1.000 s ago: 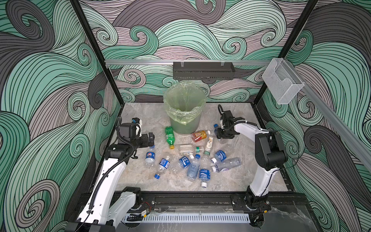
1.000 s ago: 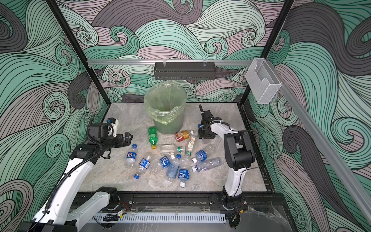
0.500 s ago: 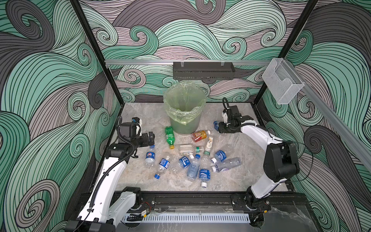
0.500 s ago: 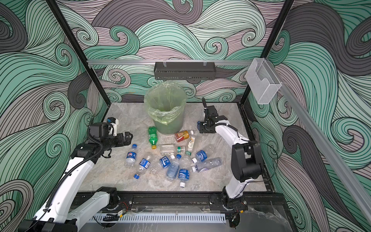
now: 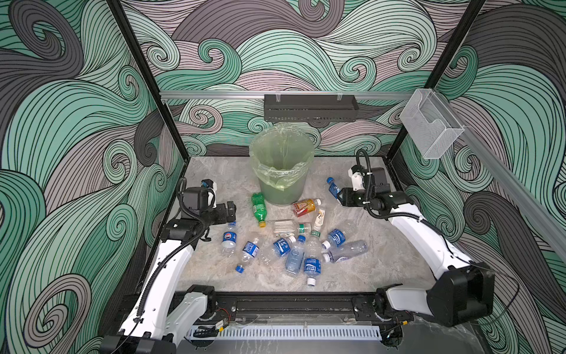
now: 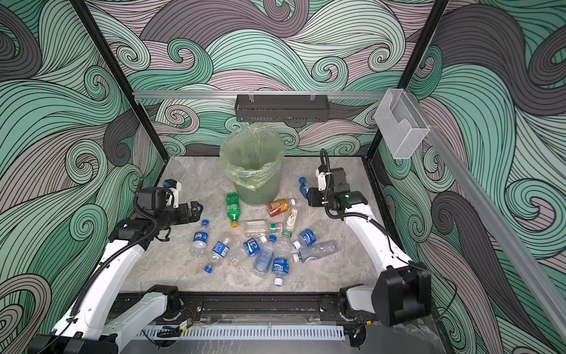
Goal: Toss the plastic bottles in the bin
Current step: 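Lift clear bottle with right gripper and carry it over the bin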
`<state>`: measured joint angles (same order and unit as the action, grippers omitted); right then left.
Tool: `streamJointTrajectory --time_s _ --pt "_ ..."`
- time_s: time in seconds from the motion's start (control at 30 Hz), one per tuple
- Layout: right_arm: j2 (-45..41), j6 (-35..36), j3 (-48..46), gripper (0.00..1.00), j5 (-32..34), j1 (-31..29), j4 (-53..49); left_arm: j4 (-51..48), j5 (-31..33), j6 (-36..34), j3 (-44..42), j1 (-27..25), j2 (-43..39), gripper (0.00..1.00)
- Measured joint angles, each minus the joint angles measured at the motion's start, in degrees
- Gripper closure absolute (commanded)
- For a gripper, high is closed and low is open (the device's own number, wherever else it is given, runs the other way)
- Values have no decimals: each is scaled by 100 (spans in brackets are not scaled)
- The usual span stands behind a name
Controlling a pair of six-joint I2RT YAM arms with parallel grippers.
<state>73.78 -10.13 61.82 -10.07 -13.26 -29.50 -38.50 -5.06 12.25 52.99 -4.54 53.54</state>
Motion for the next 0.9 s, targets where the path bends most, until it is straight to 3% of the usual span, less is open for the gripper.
streamJointTrajectory --time_s 0.23,0.57,0.77,0.9 --pt "-758 -133 -511 49 -378 0 192 35 0 0 -48 0 66 1" --pt "-933 -267 -236 53 -1150 -7 203 35 0 -4 -79 0 74 1" --pt "-105 -455 1613 50 -1421 -452 415 28 0 0 -79 0 87 1" --pt "1486 -610 3797 28 -1281 -1040 619 33 -52 24 -79 0 142 1"
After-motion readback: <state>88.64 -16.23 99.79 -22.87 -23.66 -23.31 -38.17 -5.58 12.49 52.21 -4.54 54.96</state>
